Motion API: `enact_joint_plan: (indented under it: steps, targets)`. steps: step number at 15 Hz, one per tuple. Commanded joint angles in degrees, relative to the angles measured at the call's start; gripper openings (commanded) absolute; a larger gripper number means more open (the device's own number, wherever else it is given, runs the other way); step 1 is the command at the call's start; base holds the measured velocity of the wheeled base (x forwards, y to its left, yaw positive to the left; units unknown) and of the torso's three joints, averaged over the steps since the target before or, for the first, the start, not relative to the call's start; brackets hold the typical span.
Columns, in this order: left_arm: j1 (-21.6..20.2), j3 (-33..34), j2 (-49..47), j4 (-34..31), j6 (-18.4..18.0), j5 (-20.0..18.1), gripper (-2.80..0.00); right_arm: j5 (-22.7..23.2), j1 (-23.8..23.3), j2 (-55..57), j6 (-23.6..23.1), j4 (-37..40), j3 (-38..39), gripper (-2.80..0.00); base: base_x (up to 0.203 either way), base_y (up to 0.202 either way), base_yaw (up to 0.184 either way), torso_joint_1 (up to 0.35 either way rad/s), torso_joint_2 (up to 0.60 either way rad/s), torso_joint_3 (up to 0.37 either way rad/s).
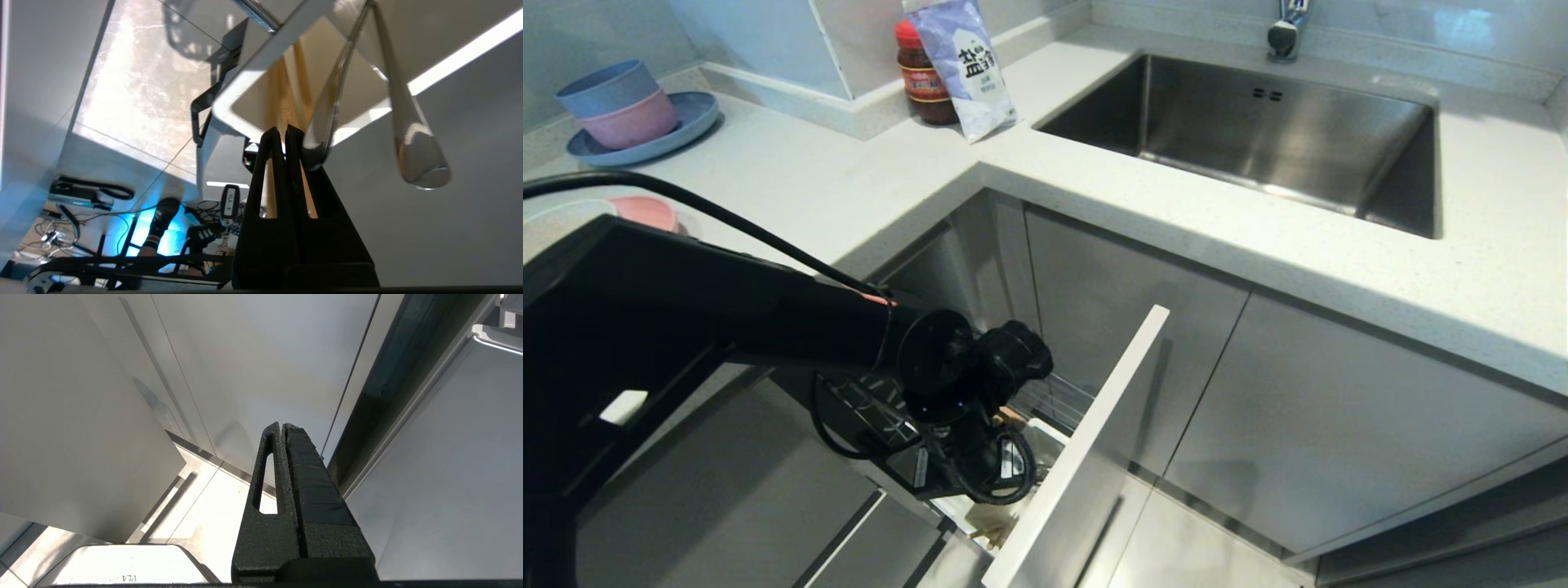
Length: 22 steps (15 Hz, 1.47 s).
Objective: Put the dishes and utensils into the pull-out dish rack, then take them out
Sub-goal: Take the fork out of the cupboard
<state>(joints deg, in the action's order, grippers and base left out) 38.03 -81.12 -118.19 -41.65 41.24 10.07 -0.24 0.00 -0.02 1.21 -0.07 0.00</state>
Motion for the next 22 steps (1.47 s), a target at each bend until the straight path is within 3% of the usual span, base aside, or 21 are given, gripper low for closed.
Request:
enact_joint_plan:
  steps: [1, 5, 14, 15, 22]
  targets:
    - [0.44, -0.01, -0.11, -0.03, 1.50, -0.58, -2.80, -0.02, 0.00, -0.15, 0.02, -0.01, 0.09, -2.80, 0.000, 0.000, 0.000, 0.000, 0.00, 0.000]
    - [0.90, -0.09, 0.21, -0.10, 1.81, -0.28, -2.80, -0.02, 0.00, -0.15, 0.02, -0.01, 0.09, -2.80, 0.000, 0.000, 0.000, 0.000, 0.00, 0.000]
    - [0.64, -0.01, 2.72, -0.10, 2.07, 5.82, -2.80, -0.02, 0.00, -0.15, 0.02, -0.01, 0.09, -2.80, 0.000, 0.000, 0.000, 0.000, 0.00, 0.000]
    - [0.64, -0.01, 2.96, -0.10, 2.09, 5.84, 0.00, -0.02, 0.00, -0.15, 0.02, -0.01, 0.09, -2.80, 0.000, 0.000, 0.000, 0.000, 0.00, 0.000]
    - [0.99, -0.01, 4.02, 0.78, 2.53, 5.44, 0.00, -0.02, 0.00, -0.15, 0.02, -0.01, 0.09, -2.80, 0.000, 0.000, 0.000, 0.000, 0.00, 0.000]
